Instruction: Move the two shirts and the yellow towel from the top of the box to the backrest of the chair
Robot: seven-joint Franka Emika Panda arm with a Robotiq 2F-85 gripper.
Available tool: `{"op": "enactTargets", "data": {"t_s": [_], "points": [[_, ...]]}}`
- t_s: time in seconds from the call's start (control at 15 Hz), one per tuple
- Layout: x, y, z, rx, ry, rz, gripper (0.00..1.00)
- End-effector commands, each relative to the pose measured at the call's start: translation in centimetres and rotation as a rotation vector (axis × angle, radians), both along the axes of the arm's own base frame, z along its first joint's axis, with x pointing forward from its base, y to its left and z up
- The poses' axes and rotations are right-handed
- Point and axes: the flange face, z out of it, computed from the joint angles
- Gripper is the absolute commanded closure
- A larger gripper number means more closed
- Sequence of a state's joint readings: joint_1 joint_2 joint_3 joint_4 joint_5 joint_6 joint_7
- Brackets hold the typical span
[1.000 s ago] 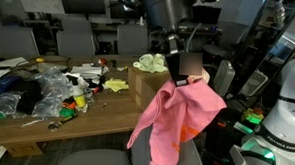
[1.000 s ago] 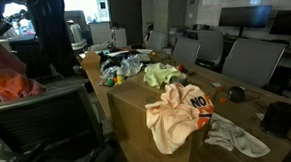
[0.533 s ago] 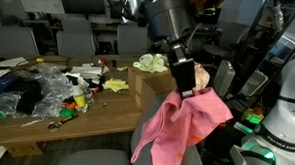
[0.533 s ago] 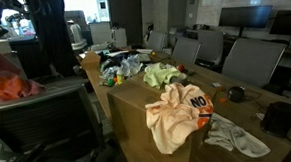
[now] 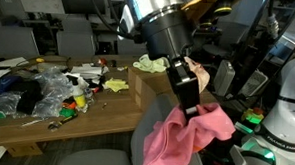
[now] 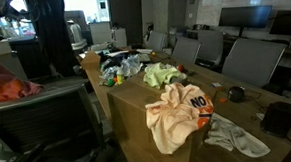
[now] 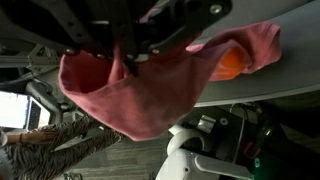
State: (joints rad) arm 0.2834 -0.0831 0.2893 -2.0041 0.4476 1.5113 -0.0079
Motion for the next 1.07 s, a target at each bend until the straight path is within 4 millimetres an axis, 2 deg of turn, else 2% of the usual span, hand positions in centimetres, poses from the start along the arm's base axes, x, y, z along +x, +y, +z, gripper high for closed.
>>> {"op": "enactTargets", "data": {"t_s": [0.0,0.33,1.0], "points": [[0.1,0.4,-0.6,0.058,0.051,0.004,0.98],[0.3,0.1,-1.9,0.071,0.097,-0.025,0.98],[-0.1,-3.4,-5.7,0.027,0.213,-0.140,0.98]]}}
